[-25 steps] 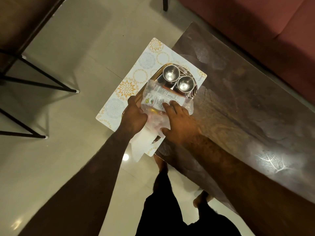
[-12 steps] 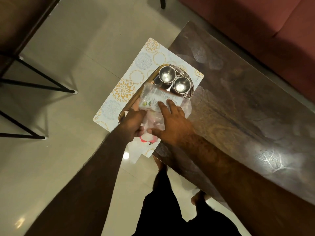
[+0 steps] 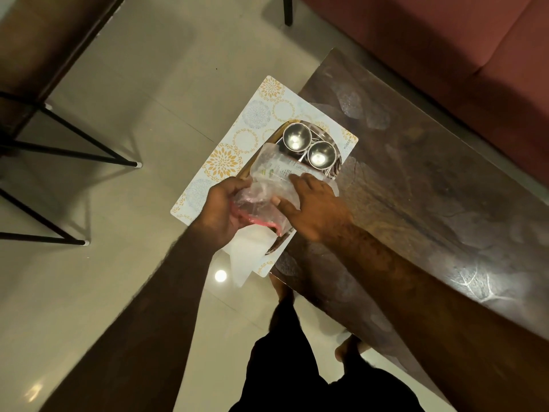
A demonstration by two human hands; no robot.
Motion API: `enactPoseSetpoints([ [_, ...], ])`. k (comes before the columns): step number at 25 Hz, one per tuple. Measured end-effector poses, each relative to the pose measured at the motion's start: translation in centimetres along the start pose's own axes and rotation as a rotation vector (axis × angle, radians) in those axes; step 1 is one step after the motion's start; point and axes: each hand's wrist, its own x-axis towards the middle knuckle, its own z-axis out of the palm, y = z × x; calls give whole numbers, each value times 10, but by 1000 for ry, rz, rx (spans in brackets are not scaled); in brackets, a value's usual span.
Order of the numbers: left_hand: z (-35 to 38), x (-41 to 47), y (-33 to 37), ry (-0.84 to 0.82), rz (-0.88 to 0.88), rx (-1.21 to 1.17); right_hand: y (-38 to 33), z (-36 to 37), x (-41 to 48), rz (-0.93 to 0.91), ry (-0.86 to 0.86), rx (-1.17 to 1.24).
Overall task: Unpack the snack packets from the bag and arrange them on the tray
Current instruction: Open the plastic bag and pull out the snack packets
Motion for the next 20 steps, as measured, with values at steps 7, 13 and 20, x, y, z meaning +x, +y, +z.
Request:
enactPoseSetpoints([
  [7,3,-20,2,-213,149,-101,-8,-35,-22,-58,71,84],
  [13,37,-39,15,-99,289,362,-21,-61,-45,-139,158,211],
  [20,57,-50,23,103,355,579,-31,-64,-67,-115,259,85],
])
